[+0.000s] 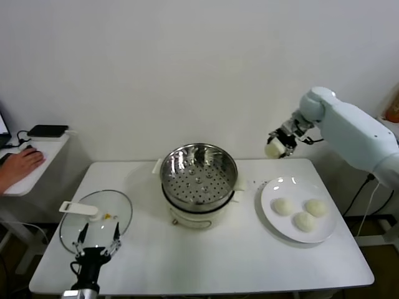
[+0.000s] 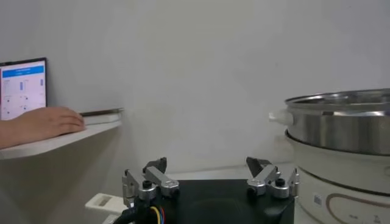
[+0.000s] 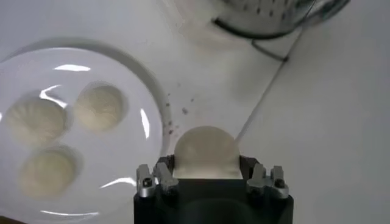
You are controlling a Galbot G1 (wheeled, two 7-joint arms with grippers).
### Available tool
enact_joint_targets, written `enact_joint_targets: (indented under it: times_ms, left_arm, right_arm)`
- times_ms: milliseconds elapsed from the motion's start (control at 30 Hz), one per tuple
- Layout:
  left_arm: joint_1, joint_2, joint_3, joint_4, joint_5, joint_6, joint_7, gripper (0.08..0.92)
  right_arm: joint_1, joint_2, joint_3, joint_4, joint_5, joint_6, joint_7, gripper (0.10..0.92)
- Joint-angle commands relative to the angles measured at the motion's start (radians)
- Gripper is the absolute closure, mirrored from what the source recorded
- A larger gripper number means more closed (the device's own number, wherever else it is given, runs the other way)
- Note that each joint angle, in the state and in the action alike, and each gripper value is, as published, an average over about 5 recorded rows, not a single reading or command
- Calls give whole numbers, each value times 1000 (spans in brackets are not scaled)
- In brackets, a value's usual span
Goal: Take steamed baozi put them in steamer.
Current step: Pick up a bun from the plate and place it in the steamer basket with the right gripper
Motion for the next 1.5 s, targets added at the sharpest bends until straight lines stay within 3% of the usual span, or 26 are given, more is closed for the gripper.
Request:
enact_joint_targets:
  times_ms: [33, 333, 700, 1500]
  left_arm:
    - [1, 0, 2, -14, 1, 12, -1, 177]
    - [-4, -3, -1, -33, 2, 56, -15, 177]
    - [8, 10, -18, -40, -17, 65, -15, 177]
    - [16, 19, -23, -30, -28, 71, -31, 177]
  right_arm:
    - [166, 124, -140, 131, 64, 30, 4, 338]
    - [62, 333, -96, 49, -130, 120, 15, 339]
    - [-73, 540, 48, -191, -455, 263, 52, 340]
    - [-204, 607, 174, -306, -739, 330, 104, 338]
